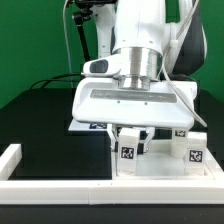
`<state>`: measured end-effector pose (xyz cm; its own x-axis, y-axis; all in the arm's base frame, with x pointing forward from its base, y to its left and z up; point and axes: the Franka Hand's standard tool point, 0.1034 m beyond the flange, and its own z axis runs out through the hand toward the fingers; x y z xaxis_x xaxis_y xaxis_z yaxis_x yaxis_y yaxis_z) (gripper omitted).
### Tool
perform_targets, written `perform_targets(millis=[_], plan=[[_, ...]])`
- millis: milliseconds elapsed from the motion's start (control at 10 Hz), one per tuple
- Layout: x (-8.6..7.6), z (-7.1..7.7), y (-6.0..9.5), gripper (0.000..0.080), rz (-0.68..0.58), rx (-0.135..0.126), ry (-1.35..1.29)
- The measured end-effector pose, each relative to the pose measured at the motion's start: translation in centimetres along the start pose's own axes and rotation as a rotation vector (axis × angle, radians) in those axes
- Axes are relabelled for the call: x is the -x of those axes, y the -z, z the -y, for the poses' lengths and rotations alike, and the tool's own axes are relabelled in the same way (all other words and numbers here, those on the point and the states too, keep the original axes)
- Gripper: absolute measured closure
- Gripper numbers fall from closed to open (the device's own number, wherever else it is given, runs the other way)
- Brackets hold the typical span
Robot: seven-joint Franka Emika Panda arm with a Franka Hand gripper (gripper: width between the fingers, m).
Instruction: Assemble square table
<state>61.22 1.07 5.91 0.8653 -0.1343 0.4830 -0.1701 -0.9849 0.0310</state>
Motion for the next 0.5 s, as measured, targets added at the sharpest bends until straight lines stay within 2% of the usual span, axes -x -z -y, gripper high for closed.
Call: perform_targets(millis=[100, 200, 300, 400, 500], plan=[[0.01, -0.01, 0.00, 0.0512, 0.000, 0.000, 0.000], [0.03, -0.01, -0.01, 0.0455, 0.001, 0.000, 0.000], [0.03, -0.02, -0.01, 0.0282, 0.001, 0.000, 0.000], [0.04, -0.02, -0.01, 0.0282, 0.001, 0.000, 0.000], [0.04, -0.02, -0.01, 0.0178, 0.001, 0.000, 0.000]])
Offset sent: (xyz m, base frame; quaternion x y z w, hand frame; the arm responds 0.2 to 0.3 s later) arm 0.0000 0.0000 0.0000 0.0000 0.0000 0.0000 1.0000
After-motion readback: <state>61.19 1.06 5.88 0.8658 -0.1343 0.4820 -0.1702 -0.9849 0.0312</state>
